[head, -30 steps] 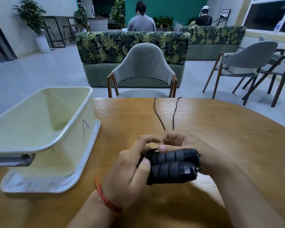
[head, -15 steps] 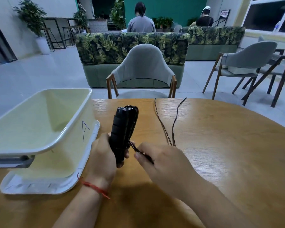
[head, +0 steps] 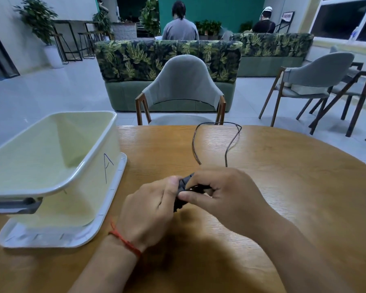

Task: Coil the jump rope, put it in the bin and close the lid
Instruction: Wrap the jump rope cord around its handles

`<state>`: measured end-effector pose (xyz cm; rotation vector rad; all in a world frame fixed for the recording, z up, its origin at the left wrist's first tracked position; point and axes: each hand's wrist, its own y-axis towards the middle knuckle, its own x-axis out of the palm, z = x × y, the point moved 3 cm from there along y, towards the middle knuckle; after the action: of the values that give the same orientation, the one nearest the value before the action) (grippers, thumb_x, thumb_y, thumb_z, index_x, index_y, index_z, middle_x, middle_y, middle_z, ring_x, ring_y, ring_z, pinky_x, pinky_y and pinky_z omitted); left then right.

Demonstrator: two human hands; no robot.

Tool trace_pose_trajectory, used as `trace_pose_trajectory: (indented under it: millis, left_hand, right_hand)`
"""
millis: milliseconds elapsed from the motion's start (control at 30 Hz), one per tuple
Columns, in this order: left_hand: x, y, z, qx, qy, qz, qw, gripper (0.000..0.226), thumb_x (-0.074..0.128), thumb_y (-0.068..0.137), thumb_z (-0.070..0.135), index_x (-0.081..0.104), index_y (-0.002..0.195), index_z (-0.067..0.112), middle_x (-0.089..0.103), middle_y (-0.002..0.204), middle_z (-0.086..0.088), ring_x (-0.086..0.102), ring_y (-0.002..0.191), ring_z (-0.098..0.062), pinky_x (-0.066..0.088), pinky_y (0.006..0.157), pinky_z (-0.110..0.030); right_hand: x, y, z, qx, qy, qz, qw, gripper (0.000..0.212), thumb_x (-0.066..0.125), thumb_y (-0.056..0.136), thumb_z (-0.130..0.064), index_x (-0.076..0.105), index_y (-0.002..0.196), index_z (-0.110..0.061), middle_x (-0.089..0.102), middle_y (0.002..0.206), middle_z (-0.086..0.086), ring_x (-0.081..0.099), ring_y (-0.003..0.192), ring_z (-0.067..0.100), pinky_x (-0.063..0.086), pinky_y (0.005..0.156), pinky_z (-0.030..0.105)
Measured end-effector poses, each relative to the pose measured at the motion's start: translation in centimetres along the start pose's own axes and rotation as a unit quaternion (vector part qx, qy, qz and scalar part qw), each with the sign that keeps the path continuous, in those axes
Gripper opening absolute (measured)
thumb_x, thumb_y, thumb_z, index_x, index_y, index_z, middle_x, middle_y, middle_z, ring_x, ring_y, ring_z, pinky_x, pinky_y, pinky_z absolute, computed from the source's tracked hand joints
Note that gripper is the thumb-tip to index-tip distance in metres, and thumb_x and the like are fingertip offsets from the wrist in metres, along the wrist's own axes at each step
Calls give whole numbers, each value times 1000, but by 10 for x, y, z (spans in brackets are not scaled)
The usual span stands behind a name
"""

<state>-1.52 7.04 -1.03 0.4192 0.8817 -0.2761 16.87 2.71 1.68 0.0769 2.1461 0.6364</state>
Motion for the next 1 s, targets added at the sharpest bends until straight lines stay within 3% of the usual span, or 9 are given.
trace_pose_trajectory:
  millis: [100, 200, 333, 433, 567, 667, 767, 833, 1000]
  left_hand:
    - [-1, -3, 8, 45, 21, -42, 998, 75, 5, 93, 86, 63, 127, 53, 76, 106, 26, 69, 101, 0, 56, 83, -37]
    - [9, -4, 14, 83, 91, -64, 990, 75, 30, 79, 101, 62, 122, 49, 75, 104, 23, 69, 99, -1, 55, 82, -33]
    - [12, -5, 15, 151, 91, -32, 984, 75, 39, 80, 100, 67, 121, 43, 76, 96, 20, 69, 92, -5, 54, 74, -29]
    - [9, -8, 15, 199, 30, -32, 979, 91, 54, 77, 98, 47, 147, 40, 77, 95, 18, 73, 80, -4, 59, 71, -26]
    - [15, -11, 13, 222, -88, -53, 970, 101, 77, 74, 84, 35, 151, 35, 74, 100, 16, 74, 78, -4, 62, 71, -31]
    - [17, -9, 10, 206, -221, -58, 951, 92, 72, 83, 78, 37, 156, 35, 75, 100, 5, 75, 77, -14, 60, 69, -32]
    - [19, -10, 11, 194, -281, -36, 939, 83, 57, 93, 79, 48, 156, 26, 77, 111, 0, 76, 87, -18, 58, 73, -30]
    - [20, -10, 9, 159, -316, -9, 935, 78, 50, 97, 80, 64, 146, 21, 77, 106, 2, 74, 81, -13, 53, 70, -26]
    - [17, -7, 11, 74, -408, 67, 908, 81, 43, 94, 86, 77, 119, 16, 74, 87, -11, 66, 67, -24, 51, 55, -38]
  right_hand:
    - [-13, 2, 12, 24, 36, -28, 999, 32, 77, 84, -63, 81, 82, -31, 71, 76, -11, 64, 70, 14, 51, 57, 39]
    - [-19, 2, 21, 63, 129, -83, 986, 26, 89, 79, -55, 84, 80, -30, 75, 78, -6, 68, 69, 18, 55, 62, 45]
    - [-18, 4, 26, 82, 208, -98, 970, 16, 98, 82, -30, 85, 77, -20, 78, 72, -4, 68, 64, 7, 49, 59, 22]
    - [-14, 7, 46, 132, 291, -52, 946, 26, 99, 75, -29, 83, 75, -9, 77, 67, 2, 65, 61, 11, 49, 59, 22]
    - [-6, 5, 61, 149, 353, -56, 922, 25, 97, 70, -28, 79, 70, -10, 75, 67, 6, 62, 58, 10, 50, 58, 22]
    - [3, 5, 57, 151, 381, -20, 912, 36, 101, 72, -31, 76, 71, -6, 76, 67, 8, 63, 57, 10, 49, 54, 19]
    - [19, 4, 56, 136, 363, 15, 921, 30, 93, 79, -26, 74, 75, -4, 75, 77, 26, 67, 64, 30, 57, 62, 36]
    - [27, 5, 58, 147, 339, 36, 928, 11, 77, 75, -12, 75, 66, -18, 70, 65, 10, 62, 62, 25, 53, 63, 42]
    - [29, 2, 43, 126, 256, 35, 958, 40, 76, 100, -32, 68, 61, -29, 57, 54, -8, 46, 54, 6, 36, 55, 30]
